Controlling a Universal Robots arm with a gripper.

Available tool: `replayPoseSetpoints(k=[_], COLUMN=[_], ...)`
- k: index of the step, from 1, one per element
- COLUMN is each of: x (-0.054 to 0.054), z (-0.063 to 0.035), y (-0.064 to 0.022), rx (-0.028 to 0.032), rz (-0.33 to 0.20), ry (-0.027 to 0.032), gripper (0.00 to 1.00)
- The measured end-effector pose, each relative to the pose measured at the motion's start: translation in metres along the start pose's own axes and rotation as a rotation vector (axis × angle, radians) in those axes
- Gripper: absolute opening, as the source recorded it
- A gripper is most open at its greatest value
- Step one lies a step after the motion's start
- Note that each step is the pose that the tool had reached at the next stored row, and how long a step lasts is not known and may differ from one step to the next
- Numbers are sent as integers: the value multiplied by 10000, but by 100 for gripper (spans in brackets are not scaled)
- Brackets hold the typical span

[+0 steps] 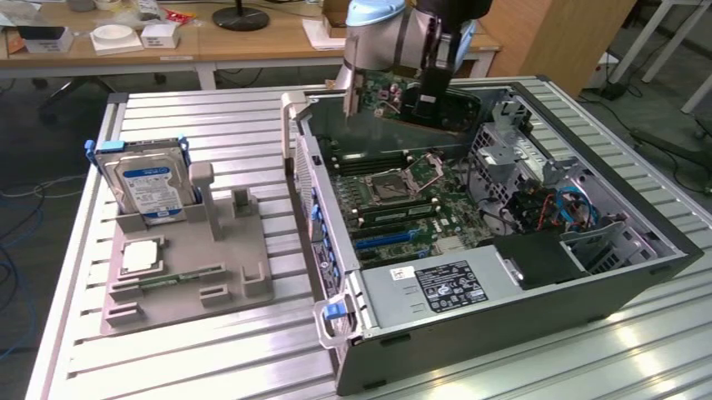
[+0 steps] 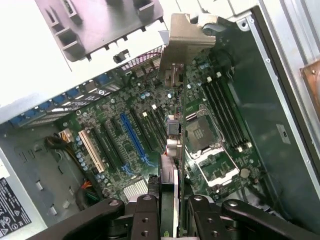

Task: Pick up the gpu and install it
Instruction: 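Insert the gpu into the slot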

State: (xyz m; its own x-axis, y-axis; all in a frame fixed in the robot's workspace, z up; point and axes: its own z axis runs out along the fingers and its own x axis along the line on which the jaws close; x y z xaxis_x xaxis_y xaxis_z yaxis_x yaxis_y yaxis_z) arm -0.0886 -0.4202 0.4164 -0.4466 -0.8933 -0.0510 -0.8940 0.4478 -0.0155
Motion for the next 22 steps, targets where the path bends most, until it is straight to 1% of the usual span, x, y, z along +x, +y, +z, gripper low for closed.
replayPoseSetpoints(k=[22], x=[0], z=[0], y=[0], rx=[-147], rz=[-2883], ry=[-45], gripper=[27])
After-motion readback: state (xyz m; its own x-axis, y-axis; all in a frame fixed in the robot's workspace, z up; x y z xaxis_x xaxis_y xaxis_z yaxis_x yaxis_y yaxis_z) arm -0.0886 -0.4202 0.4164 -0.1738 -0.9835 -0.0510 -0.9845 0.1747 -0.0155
